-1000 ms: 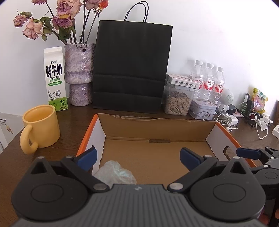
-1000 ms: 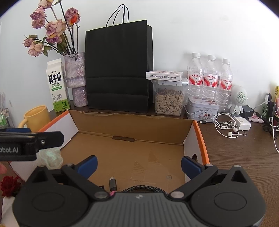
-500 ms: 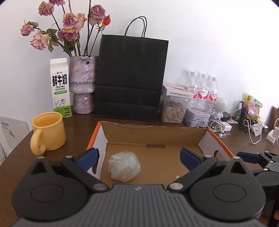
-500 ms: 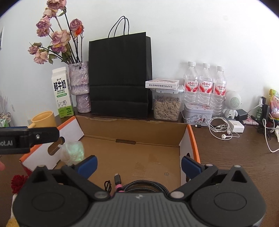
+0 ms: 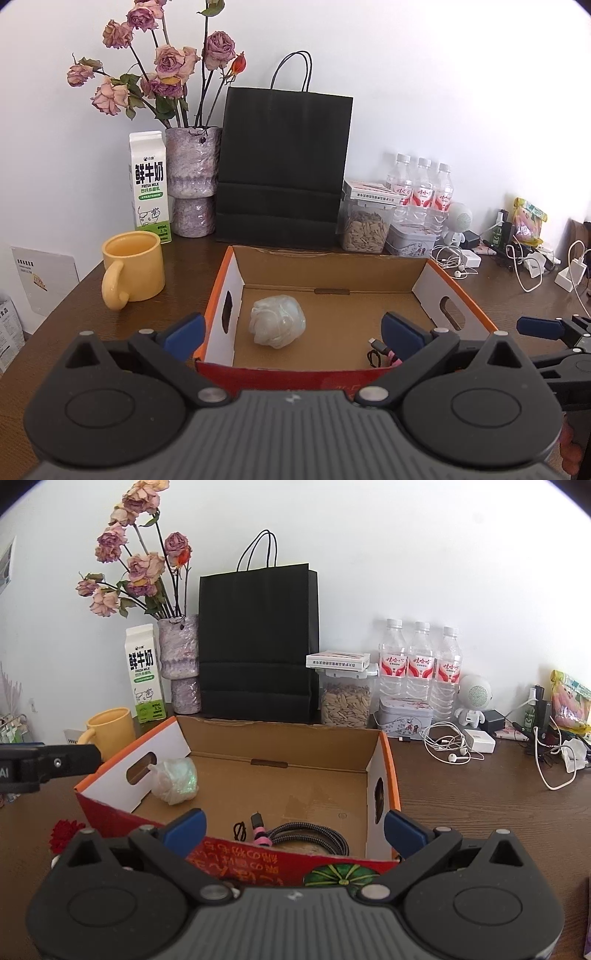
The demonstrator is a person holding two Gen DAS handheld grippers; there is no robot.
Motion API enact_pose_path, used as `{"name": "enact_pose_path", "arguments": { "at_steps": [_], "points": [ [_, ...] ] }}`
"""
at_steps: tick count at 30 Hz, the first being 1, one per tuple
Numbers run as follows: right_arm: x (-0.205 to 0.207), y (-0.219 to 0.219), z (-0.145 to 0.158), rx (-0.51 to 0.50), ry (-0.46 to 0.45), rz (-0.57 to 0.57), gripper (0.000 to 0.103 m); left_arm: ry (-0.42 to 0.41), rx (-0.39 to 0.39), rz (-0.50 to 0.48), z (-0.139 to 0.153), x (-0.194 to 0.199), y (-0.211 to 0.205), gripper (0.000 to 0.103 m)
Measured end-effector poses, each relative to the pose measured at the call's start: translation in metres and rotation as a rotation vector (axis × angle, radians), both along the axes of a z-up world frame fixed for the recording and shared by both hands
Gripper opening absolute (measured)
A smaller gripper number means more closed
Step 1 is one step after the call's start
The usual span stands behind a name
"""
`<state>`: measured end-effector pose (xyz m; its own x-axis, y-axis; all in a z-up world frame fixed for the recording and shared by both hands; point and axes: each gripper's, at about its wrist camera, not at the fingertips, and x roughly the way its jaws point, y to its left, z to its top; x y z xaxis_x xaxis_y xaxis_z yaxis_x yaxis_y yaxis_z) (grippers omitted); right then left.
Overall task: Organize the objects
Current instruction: 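Carry the bag and cable into the cardboard box and release both, then grasp the plush toy with the left gripper while the right gripper grasps the navy case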
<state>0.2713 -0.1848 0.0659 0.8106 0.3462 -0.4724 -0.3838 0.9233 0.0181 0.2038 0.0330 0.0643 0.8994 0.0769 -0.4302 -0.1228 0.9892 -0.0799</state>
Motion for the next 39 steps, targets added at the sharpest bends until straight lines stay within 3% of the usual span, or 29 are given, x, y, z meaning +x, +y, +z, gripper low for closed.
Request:
{"name": "enact_pose_path", "arguments": {
  "at_steps": [19, 28, 39],
  "points": [
    [-0.086, -0.045, -0.022, -0.019, 0.055, -0.018, 0.103, 0.063, 0.016, 0.007, -0.027, -0.080, -0.003, 0.103],
    [-0.108, -0.058, -0.034, -0.021, 0.089, -0.030, 0.103, 0.088, 0.003, -0.019, -0.036, -0.089, -0.014, 0.103],
    [-0.103, -0.067, -0.042, -0.018, 0.100, -0.052, 0.103, 0.150, 0.028, -0.089, -0.050, -0.074, -0.042, 0.103]
  ]
}}
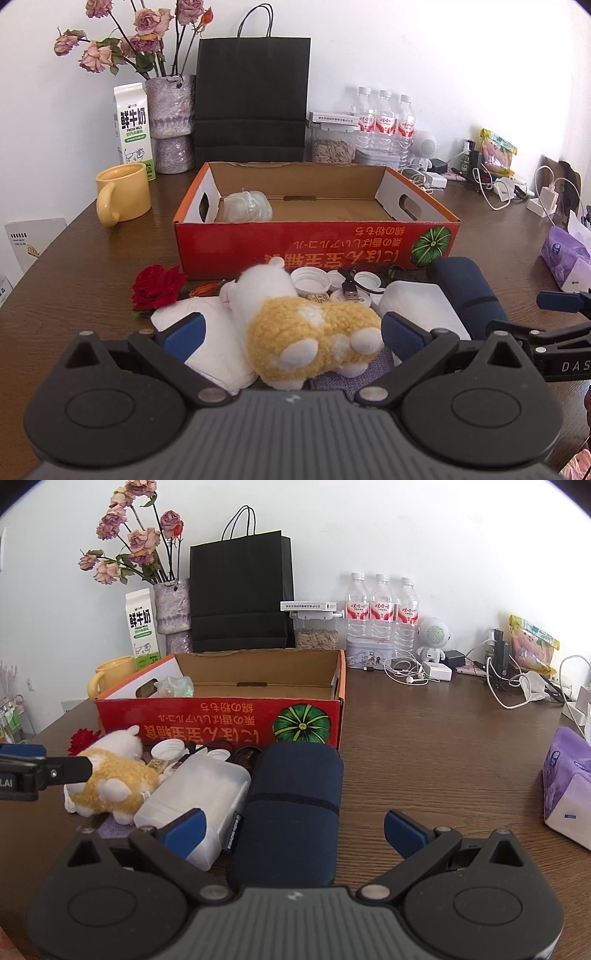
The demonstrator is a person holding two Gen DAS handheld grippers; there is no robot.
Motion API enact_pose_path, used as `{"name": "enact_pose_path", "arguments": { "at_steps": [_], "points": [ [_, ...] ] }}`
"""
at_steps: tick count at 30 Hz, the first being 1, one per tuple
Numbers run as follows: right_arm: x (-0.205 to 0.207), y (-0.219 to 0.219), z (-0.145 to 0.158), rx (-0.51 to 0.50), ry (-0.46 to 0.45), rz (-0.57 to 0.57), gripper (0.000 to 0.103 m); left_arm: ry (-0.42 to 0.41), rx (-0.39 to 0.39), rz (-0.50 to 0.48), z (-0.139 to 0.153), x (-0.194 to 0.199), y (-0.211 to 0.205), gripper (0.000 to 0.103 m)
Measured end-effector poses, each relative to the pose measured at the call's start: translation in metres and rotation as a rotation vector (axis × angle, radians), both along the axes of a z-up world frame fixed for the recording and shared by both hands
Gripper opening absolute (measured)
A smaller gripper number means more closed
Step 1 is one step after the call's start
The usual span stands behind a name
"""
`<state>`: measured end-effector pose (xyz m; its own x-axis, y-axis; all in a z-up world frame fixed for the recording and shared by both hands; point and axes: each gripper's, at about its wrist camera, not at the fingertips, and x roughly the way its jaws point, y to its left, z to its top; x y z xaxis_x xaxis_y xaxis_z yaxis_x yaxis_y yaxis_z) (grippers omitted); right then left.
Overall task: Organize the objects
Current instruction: 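Grasp the plush toy with the left gripper while the right gripper grasps the navy case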
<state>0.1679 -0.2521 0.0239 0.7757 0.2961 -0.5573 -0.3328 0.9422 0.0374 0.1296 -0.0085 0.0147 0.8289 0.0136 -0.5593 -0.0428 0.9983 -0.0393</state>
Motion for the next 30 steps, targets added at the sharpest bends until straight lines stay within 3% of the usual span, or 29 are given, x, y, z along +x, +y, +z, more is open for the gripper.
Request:
{"name": "enact_pose_path", "arguments": {
  "at_steps": [14, 30],
  "points": [
    [0.011, -0.005, -0.013, 0.001, 0.028, -0.001, 0.103, 0.058, 0.038, 0.017, -0.012, 0.027, -0.021, 0.103],
    [0.024, 0.009, -0.019, -0.032, 0.042, 0.002, 0.103, 0.020, 0.070, 0.102, -0.034, 0.035, -0.034, 0.103]
  ]
}}
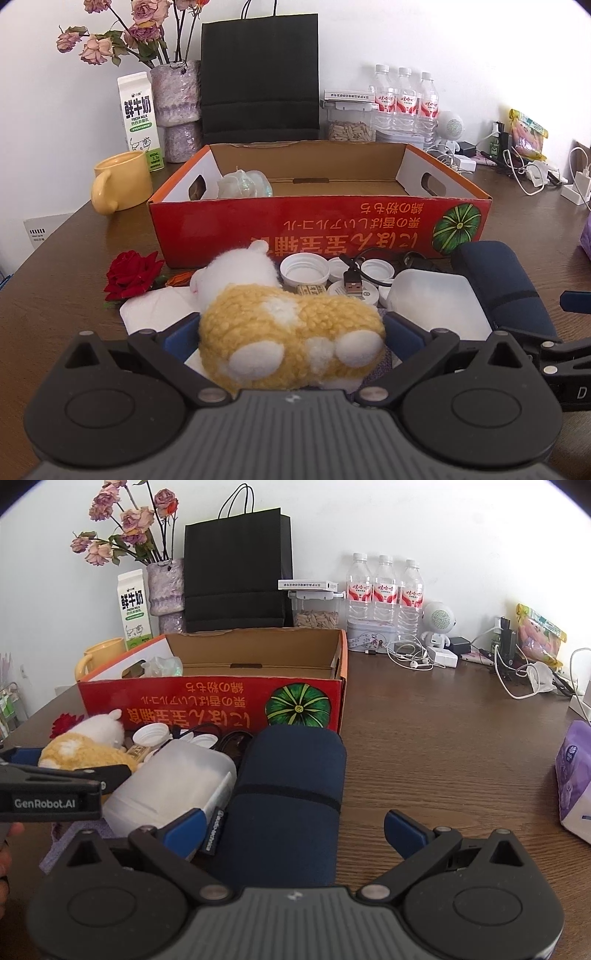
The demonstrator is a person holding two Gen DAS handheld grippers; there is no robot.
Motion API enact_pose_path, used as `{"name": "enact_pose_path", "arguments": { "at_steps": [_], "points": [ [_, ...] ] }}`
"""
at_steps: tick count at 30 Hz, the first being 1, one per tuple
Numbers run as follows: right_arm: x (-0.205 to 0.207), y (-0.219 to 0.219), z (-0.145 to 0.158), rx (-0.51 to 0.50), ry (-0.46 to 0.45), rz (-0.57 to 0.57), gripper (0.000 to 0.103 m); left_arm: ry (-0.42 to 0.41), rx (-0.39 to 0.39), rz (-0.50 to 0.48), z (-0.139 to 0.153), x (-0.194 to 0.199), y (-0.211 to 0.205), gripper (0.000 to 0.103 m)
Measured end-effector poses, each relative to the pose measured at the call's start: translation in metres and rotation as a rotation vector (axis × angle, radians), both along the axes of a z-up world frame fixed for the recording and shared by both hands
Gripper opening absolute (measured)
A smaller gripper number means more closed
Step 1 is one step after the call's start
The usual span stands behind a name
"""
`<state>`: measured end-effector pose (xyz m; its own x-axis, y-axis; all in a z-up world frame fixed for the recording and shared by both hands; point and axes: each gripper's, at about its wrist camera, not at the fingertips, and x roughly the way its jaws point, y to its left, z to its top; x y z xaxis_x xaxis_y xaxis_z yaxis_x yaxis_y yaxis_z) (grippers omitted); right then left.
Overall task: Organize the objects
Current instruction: 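Grasp the plush toy with the left gripper while the right gripper grasps the navy case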
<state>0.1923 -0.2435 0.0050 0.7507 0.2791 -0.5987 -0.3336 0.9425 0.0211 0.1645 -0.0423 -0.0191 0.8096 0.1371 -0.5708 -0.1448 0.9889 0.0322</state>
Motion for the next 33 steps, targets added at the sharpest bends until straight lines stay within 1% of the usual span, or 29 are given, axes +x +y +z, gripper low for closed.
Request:
{"name": "enact_pose_path", "arguments": {
  "at_steps": [11, 16, 17, 19, 23, 24, 33],
  "points": [
    [0.012, 0.008, -0.012, -0.017, 0.027, -0.013, 0.103, -0.027, 0.009, 0.022, -0.004, 0.001, -0.001, 0.103],
    [0.016, 0.007, -0.014, -0.011, 0.032, -0.019, 0.102, -0.025, 0.002, 0.022, -0.004, 0.002, 0.000, 0.103],
    [0.017, 0.008, -0.014, -0.011, 0.033, -0.018, 0.101, -0.025, 0.001, 0.020, -0.005, 0.001, 0.001, 0.103],
    [0.017, 0.008, -0.016, -0.002, 0.042, -0.005, 0.093, -0.025, 0.000, 0.014, -0.005, 0.001, 0.001, 0.102],
    [0.016, 0.008, -0.016, 0.018, 0.049, 0.026, 0.082, -0.027, -0.002, 0.005, -0.005, 0.000, 0.001, 0.101],
    [0.016, 0.009, -0.016, 0.022, 0.047, 0.033, 0.078, -0.027, -0.002, 0.003, -0.005, 0.000, 0.001, 0.101],
    [0.012, 0.009, -0.014, 0.026, 0.027, 0.039, 0.070, -0.033, -0.007, -0.004, -0.005, -0.001, 0.003, 0.100]
  ]
}}
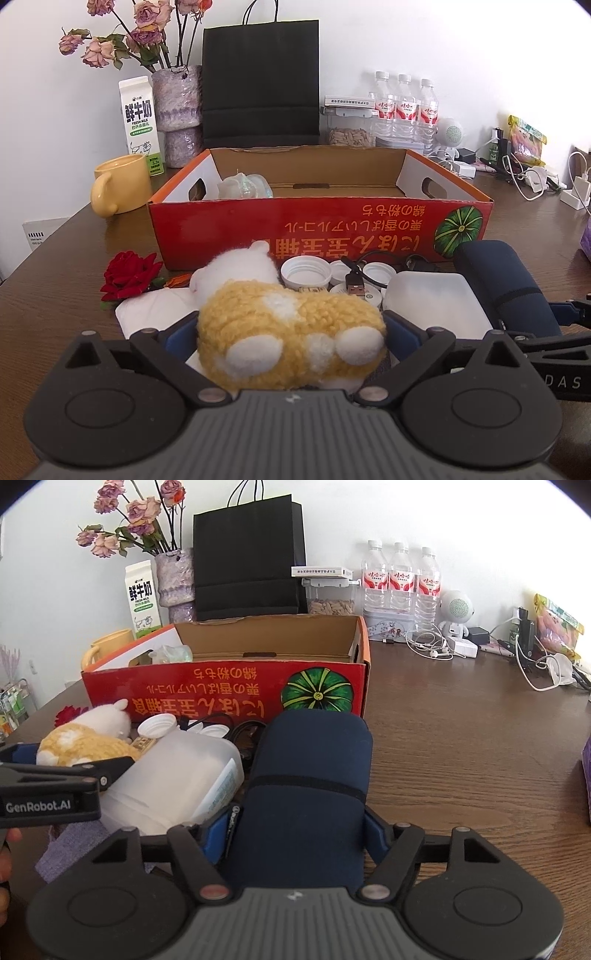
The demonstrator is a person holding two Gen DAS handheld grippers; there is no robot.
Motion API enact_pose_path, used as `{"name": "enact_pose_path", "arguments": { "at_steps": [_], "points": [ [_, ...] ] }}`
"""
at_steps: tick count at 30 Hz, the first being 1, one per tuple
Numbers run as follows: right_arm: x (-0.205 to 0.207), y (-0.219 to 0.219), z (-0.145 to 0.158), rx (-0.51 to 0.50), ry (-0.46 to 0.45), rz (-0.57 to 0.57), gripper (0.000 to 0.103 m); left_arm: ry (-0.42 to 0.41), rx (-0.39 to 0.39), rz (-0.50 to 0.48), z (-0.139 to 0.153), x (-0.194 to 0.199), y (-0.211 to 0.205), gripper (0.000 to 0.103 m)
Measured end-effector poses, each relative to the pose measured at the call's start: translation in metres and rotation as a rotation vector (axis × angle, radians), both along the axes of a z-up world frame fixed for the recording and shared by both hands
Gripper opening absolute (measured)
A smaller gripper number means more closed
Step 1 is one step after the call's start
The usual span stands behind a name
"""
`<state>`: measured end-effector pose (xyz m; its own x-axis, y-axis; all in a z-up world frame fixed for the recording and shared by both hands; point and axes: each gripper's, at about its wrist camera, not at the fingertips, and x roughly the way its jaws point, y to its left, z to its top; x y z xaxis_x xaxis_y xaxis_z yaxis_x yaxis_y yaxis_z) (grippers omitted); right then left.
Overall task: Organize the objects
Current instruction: 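Grasp the plush toy with the left gripper while the right gripper grasps the navy case, then lift the plush toy and navy case into the box and release both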
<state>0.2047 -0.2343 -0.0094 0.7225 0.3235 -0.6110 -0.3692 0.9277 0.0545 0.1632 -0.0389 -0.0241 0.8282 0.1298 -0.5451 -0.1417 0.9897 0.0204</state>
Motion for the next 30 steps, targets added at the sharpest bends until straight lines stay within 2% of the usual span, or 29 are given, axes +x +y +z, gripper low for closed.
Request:
{"name": "enact_pose_path", "arguments": {
  "at_steps": [12, 30],
  "points": [
    [-0.007, 0.000, 0.004, 0.007, -0.020, 0.000, 0.067, -0.025, -0.003, -0.011, 0.002, -0.007, 0.001, 0.096],
    [-0.022, -0.003, 0.022, 0.014, -0.077, 0.004, 0.062, -0.107, -0.009, -0.034, 0.019, -0.028, 0.005, 0.094]
  ]
}}
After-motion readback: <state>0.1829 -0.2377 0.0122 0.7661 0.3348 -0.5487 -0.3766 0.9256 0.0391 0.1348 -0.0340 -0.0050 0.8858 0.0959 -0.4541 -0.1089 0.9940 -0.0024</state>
